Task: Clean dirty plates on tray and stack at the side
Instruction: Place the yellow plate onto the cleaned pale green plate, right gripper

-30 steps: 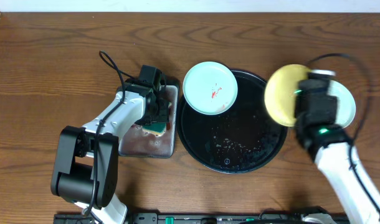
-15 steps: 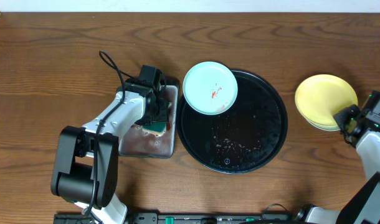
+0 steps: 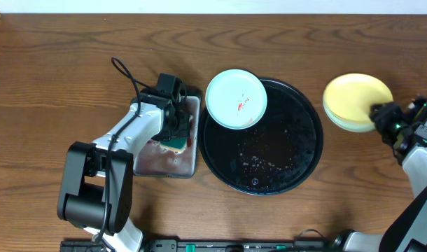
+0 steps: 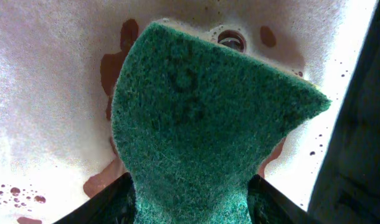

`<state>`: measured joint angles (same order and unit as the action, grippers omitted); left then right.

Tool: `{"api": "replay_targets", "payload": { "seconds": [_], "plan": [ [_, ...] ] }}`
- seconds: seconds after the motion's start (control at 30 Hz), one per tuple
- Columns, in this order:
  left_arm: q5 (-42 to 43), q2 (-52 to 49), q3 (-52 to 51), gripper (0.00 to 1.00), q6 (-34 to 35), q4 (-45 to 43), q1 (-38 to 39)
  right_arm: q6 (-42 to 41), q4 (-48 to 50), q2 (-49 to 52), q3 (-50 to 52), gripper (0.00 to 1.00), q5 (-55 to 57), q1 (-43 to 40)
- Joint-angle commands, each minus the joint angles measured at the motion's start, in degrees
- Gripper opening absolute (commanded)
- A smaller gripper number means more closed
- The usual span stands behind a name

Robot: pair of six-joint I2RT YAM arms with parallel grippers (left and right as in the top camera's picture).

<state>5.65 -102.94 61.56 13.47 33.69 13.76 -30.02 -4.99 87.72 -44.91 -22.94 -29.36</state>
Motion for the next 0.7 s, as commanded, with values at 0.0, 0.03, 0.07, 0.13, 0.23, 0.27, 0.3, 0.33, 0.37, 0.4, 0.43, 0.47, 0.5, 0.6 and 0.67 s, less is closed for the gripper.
{"api": "replay_targets", "payload": {
  "seconds": [0.0,0.03,0.07,0.13,0.23,0.27,0.3,0.33,0.37,0.4,0.43,0.47,0.5,0.6,0.67],
  "plan": [
    [-0.28,-0.24,-0.17,0.57,-0.13,0.31,-0.09,7.50,-0.42,-1.36,-0.48,0.52,-11.76,3.63],
    [-0.28,-0.24,-0.17,0.57,-0.13,0.33,-0.09,8.09,-1.03,-1.97,-0.48,0.53,-11.30,4.59],
    [-0.28,-0.24,-0.17,0.57,-0.13,0.33,-0.09,8.37,-1.51,-2.43,-0.48,0.52,-10.54,5.14],
    [-0.28,-0.24,-0.22,0.57,-0.13,0.35,-0.09,8.44,-2.14,-3.23,-0.48,0.49,-8.52,5.86],
    [-0.28,-0.24,-0.24,0.57,-0.13,0.37,-0.09,8.44,-2.34,-4.00,-0.48,0.48,-7.98,6.01],
    [-0.28,-0.24,-0.24,0.57,-0.13,0.37,-0.09,8.46,-2.32,-4.26,-0.46,0.49,-7.98,6.05],
    [-0.28,-0.24,-0.24,0.57,-0.13,0.35,-0.09,8.66,-2.29,-4.59,-0.48,0.49,-8.00,6.25],
    [-0.28,-0.24,-0.24,0.57,-0.13,0.33,-0.09,9.90,-2.23,-5.01,-0.48,0.47,-8.72,6.69],
    [-0.28,-0.24,-0.24,0.57,-0.13,0.33,-0.09,11.04,-2.19,-5.40,-0.48,0.47,-9.25,7.17],
    [-0.28,-0.24,-0.24,0.57,-0.13,0.31,-0.09,12.96,-2.36,-6.03,-0.55,0.47,-9.49,8.13],
    [-0.28,-0.24,-0.24,0.57,-0.13,0.31,-0.09,14.64,-2.86,-6.67,-0.70,0.47,-9.42,9.05],
    [-0.28,-0.24,-0.24,0.57,-0.13,0.33,-0.09,16.33,-3.74,-7.23,-1.09,0.48,-9.11,10.01],
    [-0.28,-0.24,-0.24,0.57,-0.13,0.33,-0.09,18.84,-6.58,-8.13,-2.58,0.50,-7.04,12.39],
    [-0.28,-0.24,-0.24,0.57,-0.13,0.31,-0.09,23.98,-15.15,-8.24,-8.02,0.50,-1.05,17.57],
    [-0.28,-0.24,-0.24,0.57,-0.13,0.33,-0.09,27.67,-20.57,-7.52,-12.33,0.53,3.74,21.49]
  ]
}}
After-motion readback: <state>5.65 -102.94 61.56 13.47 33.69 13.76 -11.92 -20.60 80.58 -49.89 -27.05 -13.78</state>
